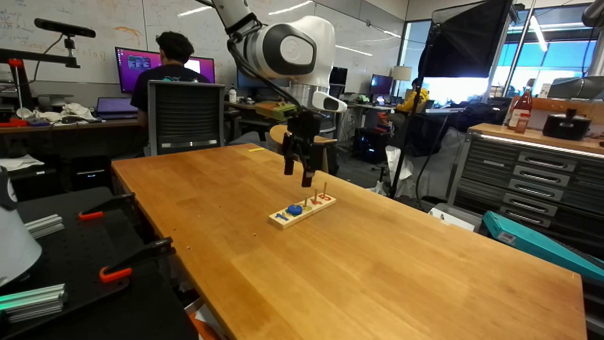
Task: Remove the blue ring from the wooden stand
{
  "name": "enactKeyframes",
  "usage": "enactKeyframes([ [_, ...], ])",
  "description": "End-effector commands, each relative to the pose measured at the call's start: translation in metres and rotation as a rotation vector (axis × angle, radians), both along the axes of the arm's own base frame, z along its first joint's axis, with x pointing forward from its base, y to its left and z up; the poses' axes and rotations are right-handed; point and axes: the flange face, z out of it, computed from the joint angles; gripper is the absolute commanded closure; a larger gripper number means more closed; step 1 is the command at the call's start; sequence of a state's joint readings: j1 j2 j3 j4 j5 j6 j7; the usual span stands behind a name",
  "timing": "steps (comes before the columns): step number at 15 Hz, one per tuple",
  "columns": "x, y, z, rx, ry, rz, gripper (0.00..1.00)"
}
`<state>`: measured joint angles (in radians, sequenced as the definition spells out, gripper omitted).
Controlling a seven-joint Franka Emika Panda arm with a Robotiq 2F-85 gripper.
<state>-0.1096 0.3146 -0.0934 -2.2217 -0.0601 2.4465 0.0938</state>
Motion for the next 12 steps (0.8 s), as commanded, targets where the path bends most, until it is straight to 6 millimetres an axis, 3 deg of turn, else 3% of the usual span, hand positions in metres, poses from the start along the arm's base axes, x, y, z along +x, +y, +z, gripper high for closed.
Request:
enactKeyframes([
  [1,-0.015,-0.006,-0.025,0.005,-0.021,0.009,0.0],
  [7,-0.024,0.0,-0.053,0.014,-0.079,0.022,0.0],
  [12,-0.015,0.012,-0.068,0.022,-0.112,0.024,0.0],
])
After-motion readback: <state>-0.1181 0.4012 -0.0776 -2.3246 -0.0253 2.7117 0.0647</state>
